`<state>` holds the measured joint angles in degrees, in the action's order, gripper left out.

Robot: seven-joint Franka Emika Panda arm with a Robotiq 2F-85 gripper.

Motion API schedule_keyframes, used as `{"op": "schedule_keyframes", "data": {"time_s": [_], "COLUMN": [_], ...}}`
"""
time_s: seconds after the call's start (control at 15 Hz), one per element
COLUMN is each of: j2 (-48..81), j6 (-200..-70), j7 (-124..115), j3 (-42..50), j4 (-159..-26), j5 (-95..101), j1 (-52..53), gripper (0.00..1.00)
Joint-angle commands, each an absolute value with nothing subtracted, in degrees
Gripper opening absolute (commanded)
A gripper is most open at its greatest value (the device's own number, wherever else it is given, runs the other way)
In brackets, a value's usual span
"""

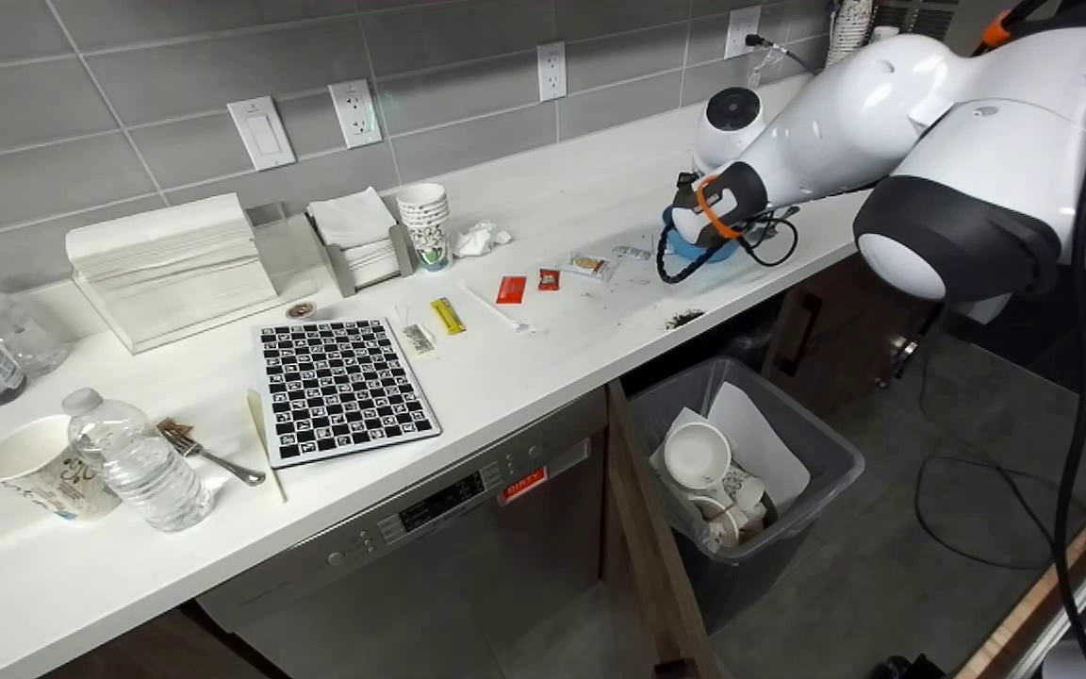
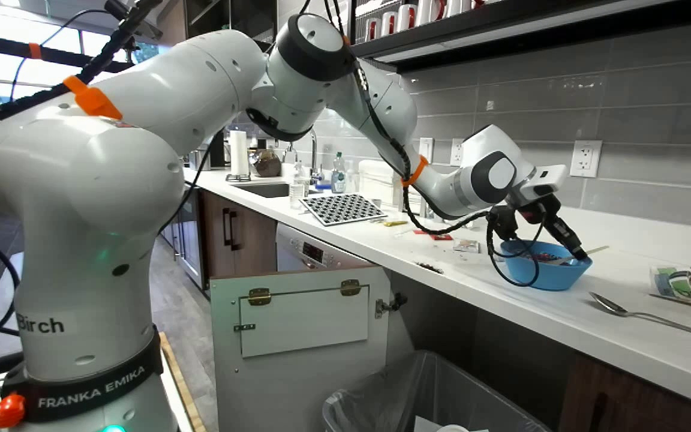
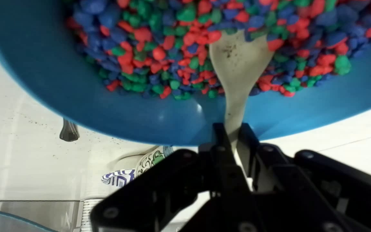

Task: Pour a spoonful of the blue bowl's contents into the bin

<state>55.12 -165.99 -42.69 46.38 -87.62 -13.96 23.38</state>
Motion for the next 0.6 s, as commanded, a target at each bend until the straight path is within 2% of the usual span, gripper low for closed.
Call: {"op": "schedule_keyframes", "data": {"time_s": [0.0, 0.53], "j2": [54.5, 51.6], "j6": [-160.8, -154.5], "j7": [-44.8, -47.2], "j3": [41.8, 35.8], "j4": [-86.2, -84.0], "j5": [-11.1, -6.3], "j1": [19.9, 14.8], "gripper": [0.03, 0.03]}}
